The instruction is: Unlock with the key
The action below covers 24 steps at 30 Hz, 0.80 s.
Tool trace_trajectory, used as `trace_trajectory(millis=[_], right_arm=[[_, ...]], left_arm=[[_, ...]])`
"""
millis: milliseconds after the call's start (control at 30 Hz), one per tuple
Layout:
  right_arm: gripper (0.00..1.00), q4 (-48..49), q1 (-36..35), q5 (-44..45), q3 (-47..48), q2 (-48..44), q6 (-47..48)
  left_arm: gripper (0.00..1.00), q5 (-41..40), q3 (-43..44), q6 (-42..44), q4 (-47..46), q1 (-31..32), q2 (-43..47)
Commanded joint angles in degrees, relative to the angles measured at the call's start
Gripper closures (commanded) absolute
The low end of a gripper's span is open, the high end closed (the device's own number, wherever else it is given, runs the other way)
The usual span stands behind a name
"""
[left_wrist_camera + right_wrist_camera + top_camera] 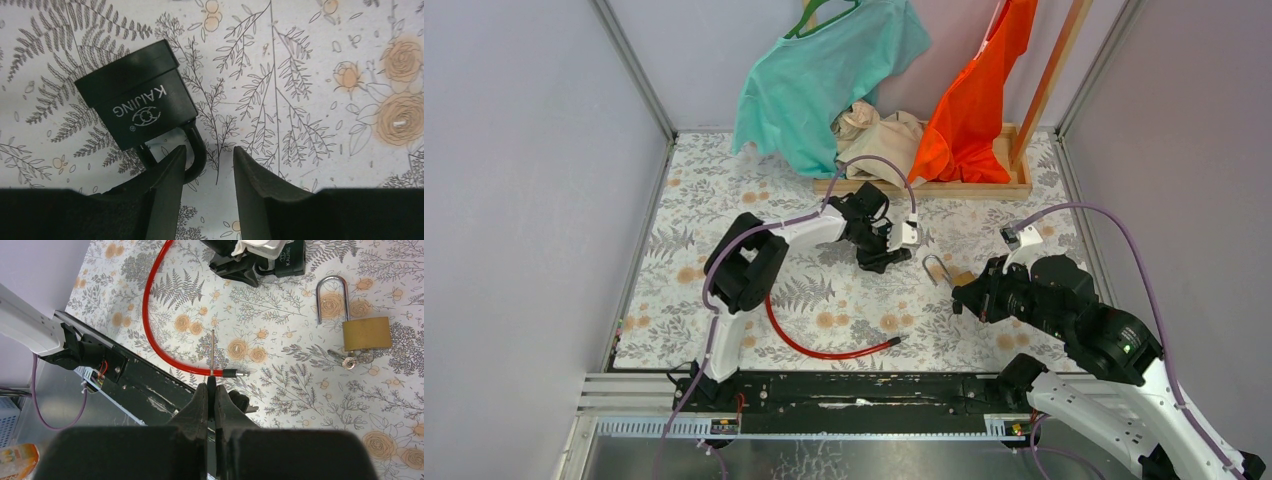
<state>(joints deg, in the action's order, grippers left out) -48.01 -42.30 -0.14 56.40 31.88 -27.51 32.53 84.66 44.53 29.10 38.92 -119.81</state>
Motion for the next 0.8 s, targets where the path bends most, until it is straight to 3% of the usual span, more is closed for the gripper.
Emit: trace_trajectory(millis=[0,100,200,267,467,767], right_arm=[[1.00,1.91,0.27,-0.85,1.89,-0.38,-0.59],[1.00,2.43,0.25,-1.45,1.79,-0.41,-0.83],[1.00,2.84,0.22,-1.50,1.84,-0.60,-0.88],[1.00,2.84,0.21,-1.38,1.87,-0.57,-0.67],[1.00,3.41,0.21,-1.84,2.29,0.04,0.58],[1.00,5.30,0.25,-3.83,2.64,1.23,2.15]], left_arm=[[0.55,-2.61,0.59,0.62,-2.81,0.40,-1.24],[0.60,-3.63,-1.31,1.34,-3.37,0.69,0.04],[0.87,-4.93,-2.95,1.25,-3.19,0.90,1.75],[0.99,-4.61,-4.83,1.20,-2.72,0.90,3.68],[1.00,-6.88,-9.75,-1.13,2.10,1.39,12.75],[1.00,-13.80,-8.44,-9.86,19.84,3.79,22.98]])
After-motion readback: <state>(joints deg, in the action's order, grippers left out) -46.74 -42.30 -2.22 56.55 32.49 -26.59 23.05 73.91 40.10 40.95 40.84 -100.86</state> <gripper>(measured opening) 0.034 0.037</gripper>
